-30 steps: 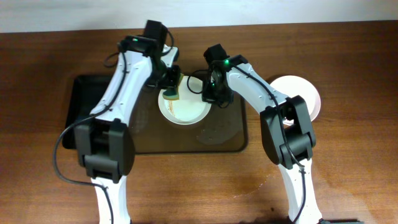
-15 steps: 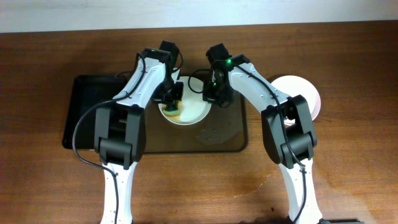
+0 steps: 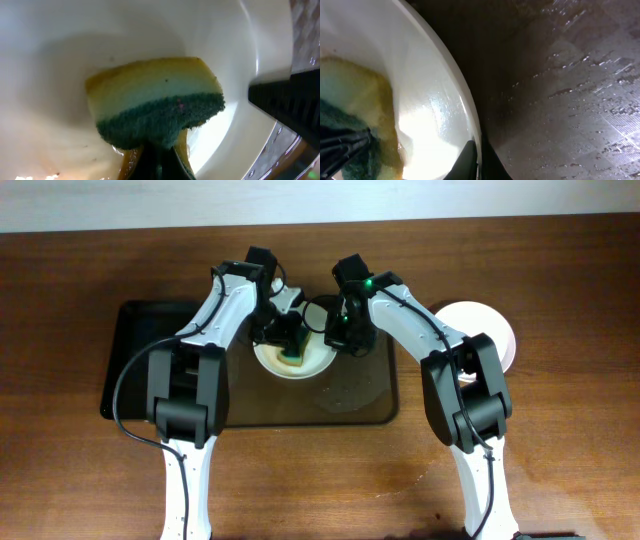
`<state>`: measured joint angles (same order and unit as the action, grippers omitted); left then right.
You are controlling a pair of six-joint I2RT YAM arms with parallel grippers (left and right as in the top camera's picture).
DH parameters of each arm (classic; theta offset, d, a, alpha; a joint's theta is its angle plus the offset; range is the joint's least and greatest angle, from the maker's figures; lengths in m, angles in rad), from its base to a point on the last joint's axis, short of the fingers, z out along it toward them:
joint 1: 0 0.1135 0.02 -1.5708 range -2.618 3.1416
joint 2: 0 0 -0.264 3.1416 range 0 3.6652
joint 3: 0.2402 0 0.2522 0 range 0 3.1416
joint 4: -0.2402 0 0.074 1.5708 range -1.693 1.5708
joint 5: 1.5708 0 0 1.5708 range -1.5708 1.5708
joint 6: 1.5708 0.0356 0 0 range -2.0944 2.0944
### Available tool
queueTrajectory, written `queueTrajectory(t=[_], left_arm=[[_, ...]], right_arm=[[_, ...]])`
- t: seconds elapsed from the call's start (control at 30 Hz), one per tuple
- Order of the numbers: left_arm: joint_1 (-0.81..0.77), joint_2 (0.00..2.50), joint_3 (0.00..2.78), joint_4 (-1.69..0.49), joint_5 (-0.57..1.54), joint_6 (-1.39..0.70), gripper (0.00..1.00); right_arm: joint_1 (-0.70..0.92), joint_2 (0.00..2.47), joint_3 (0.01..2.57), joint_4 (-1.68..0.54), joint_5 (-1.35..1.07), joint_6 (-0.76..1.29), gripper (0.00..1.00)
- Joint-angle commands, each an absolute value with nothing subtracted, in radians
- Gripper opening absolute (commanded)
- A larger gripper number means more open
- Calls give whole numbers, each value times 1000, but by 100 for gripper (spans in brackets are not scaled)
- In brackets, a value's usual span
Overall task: Clean dirty plates on tray and stack at the side
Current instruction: 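Scrub the last plate with the sponge in the left gripper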
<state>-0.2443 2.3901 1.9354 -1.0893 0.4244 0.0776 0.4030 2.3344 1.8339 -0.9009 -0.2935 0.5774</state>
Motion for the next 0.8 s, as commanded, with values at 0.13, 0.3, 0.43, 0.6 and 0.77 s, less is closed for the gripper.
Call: queueTrajectory(t=[0.13, 0.3, 0.43, 0.6, 0.77], left_arm=[[-221, 2439, 1916, -1002, -252, -224, 1], [-226, 2439, 1916, -1219, -136, -116, 0], [-226, 2439, 1916, -1323, 287, 138, 0], [-226, 2439, 1916, -1166, 531, 113, 0], [-224, 2439, 1916, -963, 325, -100, 1]], right_arm=[[423, 2382, 1790, -908, -259, 577, 4], [423, 2382, 1790, -907, -259, 577, 4], [423, 2382, 1790, -905, -259, 577, 4], [424, 2382, 1790, -908, -259, 577, 4], [424, 2382, 1790, -907, -259, 577, 4]])
